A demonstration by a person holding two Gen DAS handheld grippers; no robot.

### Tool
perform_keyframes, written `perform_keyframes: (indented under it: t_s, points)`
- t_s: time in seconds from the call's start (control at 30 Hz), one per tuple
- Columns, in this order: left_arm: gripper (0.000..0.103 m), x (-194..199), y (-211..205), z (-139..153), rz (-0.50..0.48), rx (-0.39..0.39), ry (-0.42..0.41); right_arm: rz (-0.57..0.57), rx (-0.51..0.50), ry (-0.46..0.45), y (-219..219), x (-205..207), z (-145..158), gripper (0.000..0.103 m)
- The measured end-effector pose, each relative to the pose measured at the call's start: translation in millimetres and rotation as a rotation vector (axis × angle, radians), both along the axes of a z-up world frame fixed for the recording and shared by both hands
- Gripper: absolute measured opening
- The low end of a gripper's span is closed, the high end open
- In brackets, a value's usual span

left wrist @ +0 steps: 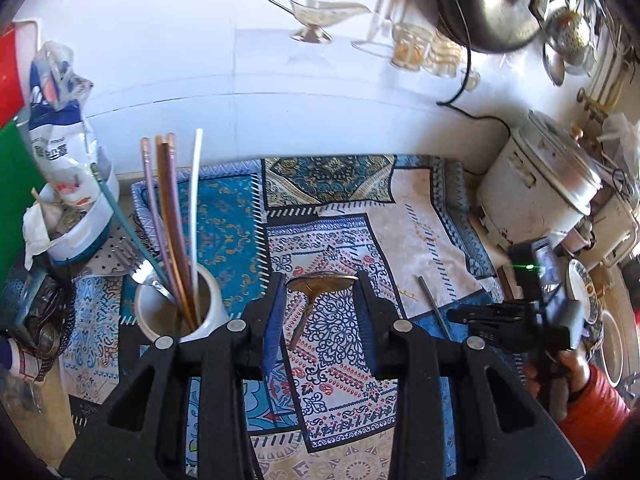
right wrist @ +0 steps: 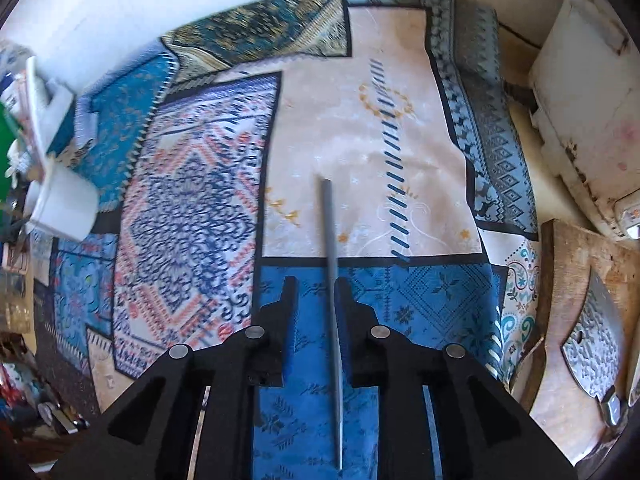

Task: Organize utensils
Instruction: 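Carry the gold spoon and grey chopstick with both tools to the white cup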

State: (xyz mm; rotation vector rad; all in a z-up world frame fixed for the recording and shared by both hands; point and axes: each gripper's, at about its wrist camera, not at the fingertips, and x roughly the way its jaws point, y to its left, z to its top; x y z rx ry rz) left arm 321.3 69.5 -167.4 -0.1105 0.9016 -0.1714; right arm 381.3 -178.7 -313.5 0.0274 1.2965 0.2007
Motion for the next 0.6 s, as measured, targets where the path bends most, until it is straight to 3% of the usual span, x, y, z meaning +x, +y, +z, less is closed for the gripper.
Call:
perform_keyframes:
  t_s: [0.33, 0.47, 0.6]
  points:
    - [0.033, -9, 27, 27, 0.071, -0.033, -0.066, -0.022, -0.083, 0.082, 6, 29, -36, 0.015]
    - [0.033, -11, 38, 39, 0.093, -0.047, -0.092, -0.017, -0.104, 0.067, 9, 29, -36, 0.007]
    - [0.033, -13, 47, 50, 0.109, -0.048, -0.119, 0.001, -0.131, 0.054, 16, 27, -38, 0.007]
